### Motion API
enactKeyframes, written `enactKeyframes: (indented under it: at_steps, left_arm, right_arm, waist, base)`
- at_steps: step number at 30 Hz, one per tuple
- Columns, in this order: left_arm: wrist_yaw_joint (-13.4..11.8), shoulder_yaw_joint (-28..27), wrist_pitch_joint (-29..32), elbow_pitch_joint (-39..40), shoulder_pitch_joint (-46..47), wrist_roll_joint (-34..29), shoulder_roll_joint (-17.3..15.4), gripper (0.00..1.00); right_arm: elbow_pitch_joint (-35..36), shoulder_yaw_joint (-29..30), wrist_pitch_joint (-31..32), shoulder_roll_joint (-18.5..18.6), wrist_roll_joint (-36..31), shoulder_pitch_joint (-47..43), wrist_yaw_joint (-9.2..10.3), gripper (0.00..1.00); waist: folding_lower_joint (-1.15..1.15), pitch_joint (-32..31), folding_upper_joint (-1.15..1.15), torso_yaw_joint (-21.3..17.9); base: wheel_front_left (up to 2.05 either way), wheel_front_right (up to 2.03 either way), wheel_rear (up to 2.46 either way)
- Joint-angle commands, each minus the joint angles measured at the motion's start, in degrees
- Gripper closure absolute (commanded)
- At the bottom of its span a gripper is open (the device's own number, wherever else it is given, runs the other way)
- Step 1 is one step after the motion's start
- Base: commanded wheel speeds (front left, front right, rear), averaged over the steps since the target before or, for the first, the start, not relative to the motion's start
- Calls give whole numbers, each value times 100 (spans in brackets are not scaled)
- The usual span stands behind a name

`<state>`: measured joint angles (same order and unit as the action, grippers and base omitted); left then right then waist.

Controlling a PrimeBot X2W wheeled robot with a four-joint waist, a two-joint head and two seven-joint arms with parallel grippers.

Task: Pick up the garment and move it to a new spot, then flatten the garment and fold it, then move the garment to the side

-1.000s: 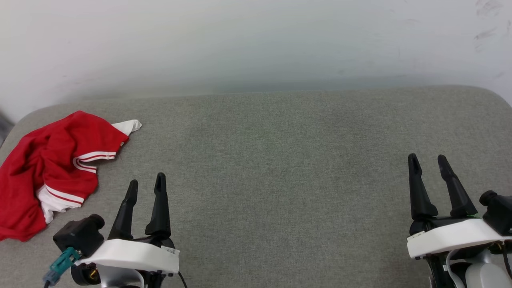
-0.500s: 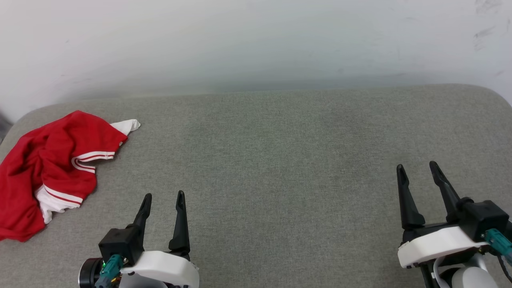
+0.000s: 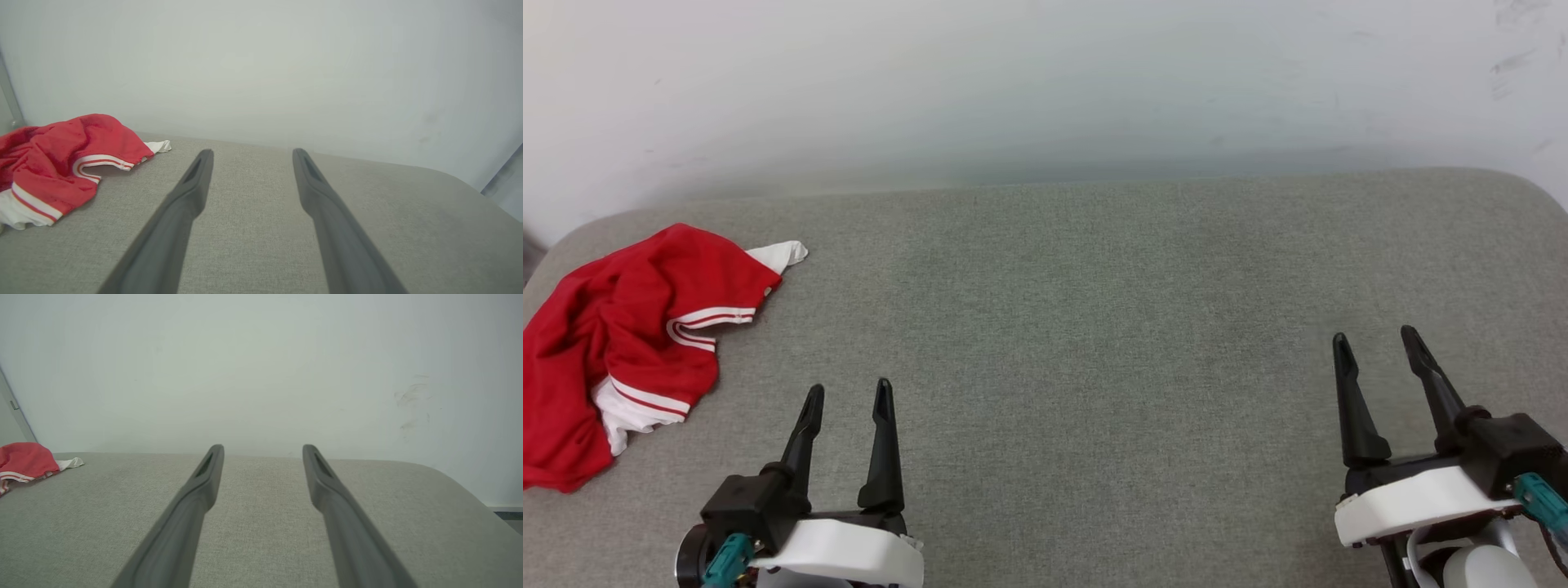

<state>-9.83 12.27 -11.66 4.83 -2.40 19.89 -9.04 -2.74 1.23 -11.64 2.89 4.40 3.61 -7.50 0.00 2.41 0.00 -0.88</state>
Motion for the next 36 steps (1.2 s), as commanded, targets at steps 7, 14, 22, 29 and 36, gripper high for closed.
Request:
enactKeyframes:
  at_steps: [7,14,22,29,36]
  left_arm:
    - [780,-514,-125,-3,-237,-241,381,0]
    - [1352,-827,-198,-338,-308,-547,559,0]
    - [1588,-927,-281,-601,-319,-857,612,0]
    - [1614,-901,-352,-610,-370,-1008,616,0]
    - [1627,-970,-366,-561,-318,-996,616,0]
  right_arm:
    - [-126,74,-127,-1,243,-66,2,0]
    - [-269,62,-200,-2,182,-90,2,0]
    - [-378,12,-286,-3,-144,-86,2,0]
    - [-433,-39,-356,-4,-392,-124,2,0]
    - [-431,-130,-357,-5,-410,-134,2,0]
  waist:
    - [0,16,0,-16]
    - [0,24,0,-48]
    - [0,20,0,-77]
    - [0,5,0,-40]
    - [0,15,0,152]
  base:
    - [0,0,0]
    - [0,0,0]
    - [0,0,0]
    - [0,0,0]
    - [0,0,0]
